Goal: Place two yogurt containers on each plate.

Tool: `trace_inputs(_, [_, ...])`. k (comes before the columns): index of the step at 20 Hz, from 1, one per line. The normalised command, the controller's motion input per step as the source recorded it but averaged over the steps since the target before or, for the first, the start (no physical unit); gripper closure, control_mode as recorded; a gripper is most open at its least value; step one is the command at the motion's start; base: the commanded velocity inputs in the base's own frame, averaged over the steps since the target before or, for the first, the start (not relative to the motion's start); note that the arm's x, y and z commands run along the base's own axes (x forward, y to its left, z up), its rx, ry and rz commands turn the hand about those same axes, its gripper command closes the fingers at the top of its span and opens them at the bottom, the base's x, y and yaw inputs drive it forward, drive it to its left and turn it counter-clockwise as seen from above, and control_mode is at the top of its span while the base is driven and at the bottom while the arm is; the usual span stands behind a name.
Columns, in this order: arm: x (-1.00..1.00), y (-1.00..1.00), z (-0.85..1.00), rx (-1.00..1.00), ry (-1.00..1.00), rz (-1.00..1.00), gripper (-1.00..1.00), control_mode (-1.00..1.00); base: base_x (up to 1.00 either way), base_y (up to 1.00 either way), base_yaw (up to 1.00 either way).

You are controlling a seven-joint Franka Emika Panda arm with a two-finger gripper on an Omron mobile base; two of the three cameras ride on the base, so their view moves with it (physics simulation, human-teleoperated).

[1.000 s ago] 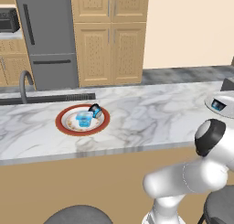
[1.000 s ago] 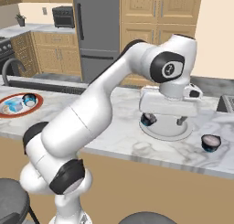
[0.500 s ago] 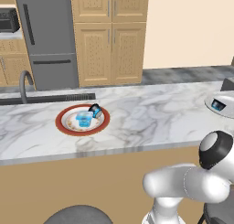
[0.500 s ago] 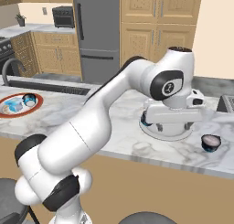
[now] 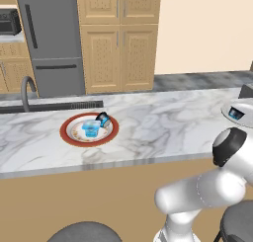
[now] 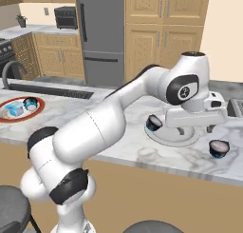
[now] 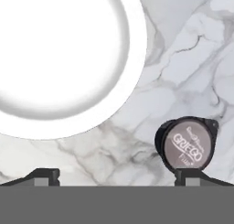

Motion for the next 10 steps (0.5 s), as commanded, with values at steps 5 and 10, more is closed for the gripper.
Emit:
trace_inputs(5, [0.07,-0.53,0.00,0.10,0.00,-0.16,-1.00,-1.00,0.00,0.00,0.00])
trace_inputs(10, [0.10,-0.19,0.00,0.14,0.00,-0.16,-1.00,-1.00,0.00,0.00,0.00])
